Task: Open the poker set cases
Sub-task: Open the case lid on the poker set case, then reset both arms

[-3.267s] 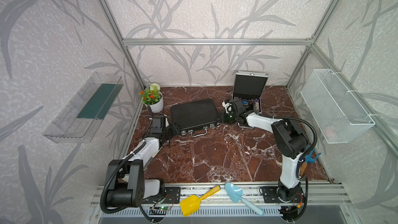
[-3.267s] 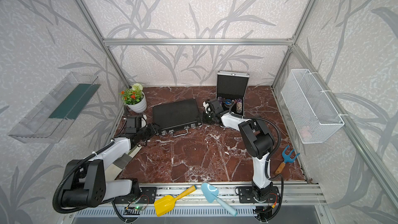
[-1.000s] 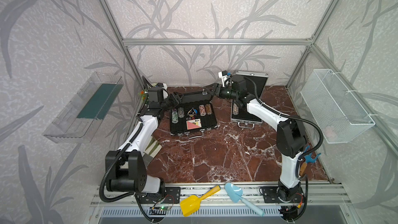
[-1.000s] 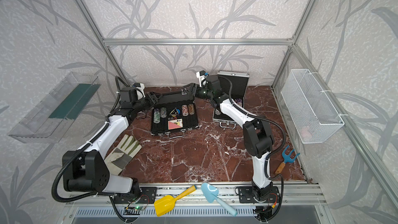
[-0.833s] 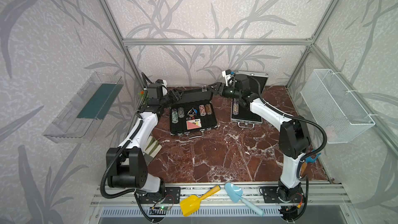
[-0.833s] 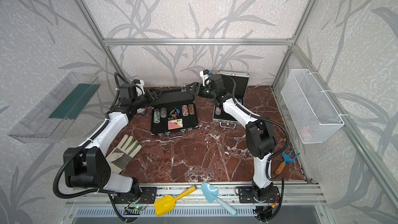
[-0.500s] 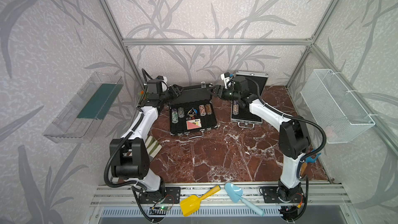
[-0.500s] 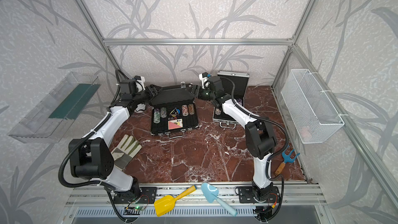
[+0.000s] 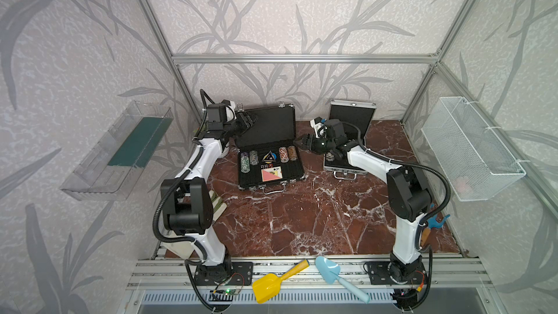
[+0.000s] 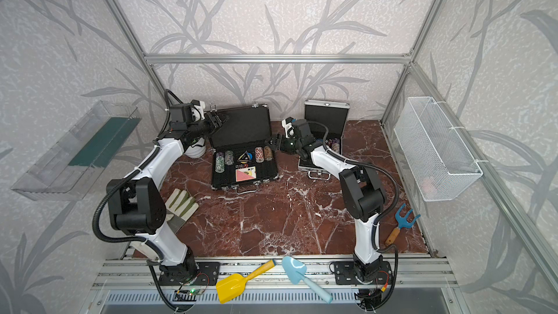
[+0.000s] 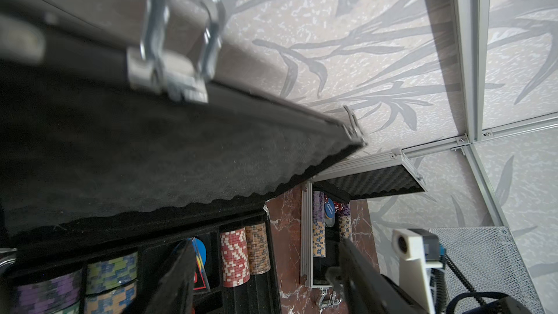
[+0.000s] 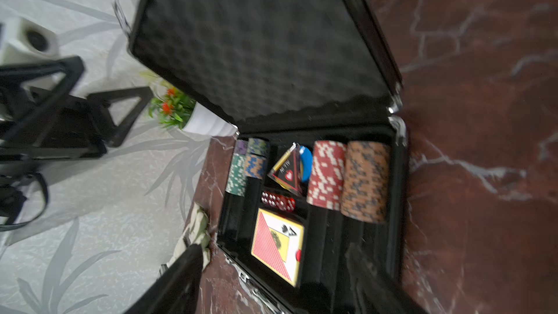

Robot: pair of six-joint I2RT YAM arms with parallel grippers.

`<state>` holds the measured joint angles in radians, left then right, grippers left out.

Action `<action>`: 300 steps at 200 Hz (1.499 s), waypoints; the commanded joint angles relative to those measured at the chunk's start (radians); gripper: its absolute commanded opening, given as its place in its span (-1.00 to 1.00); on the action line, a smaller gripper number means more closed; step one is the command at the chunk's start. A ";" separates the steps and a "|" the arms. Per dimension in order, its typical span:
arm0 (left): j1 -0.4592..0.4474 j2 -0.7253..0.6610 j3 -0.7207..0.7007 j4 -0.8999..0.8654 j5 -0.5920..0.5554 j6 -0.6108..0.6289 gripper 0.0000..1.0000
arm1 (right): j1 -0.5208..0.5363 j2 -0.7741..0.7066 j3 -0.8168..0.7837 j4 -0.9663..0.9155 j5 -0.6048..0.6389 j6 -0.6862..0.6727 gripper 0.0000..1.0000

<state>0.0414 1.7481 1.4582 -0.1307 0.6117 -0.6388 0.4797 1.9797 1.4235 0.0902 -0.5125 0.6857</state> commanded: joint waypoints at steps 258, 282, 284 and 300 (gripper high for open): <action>-0.091 -0.730 -0.577 -0.069 -0.904 0.195 0.99 | 0.080 -0.434 -0.433 0.035 0.355 -0.477 0.62; -0.092 -0.792 -0.643 -0.079 -1.006 0.210 0.99 | 0.078 -0.568 -0.574 0.128 0.487 -0.578 0.74; -0.092 -0.797 -0.648 -0.080 -1.012 0.211 0.99 | 0.077 -0.579 -0.586 0.136 0.499 -0.587 0.75; -0.091 -0.815 -0.691 -0.087 -1.066 0.203 0.99 | 0.074 -0.649 -0.678 0.195 0.595 -0.657 0.85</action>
<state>-0.0467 0.9627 0.8158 -0.1875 -0.2863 -0.4480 0.5583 1.4162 0.8505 0.1780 -0.1066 0.1860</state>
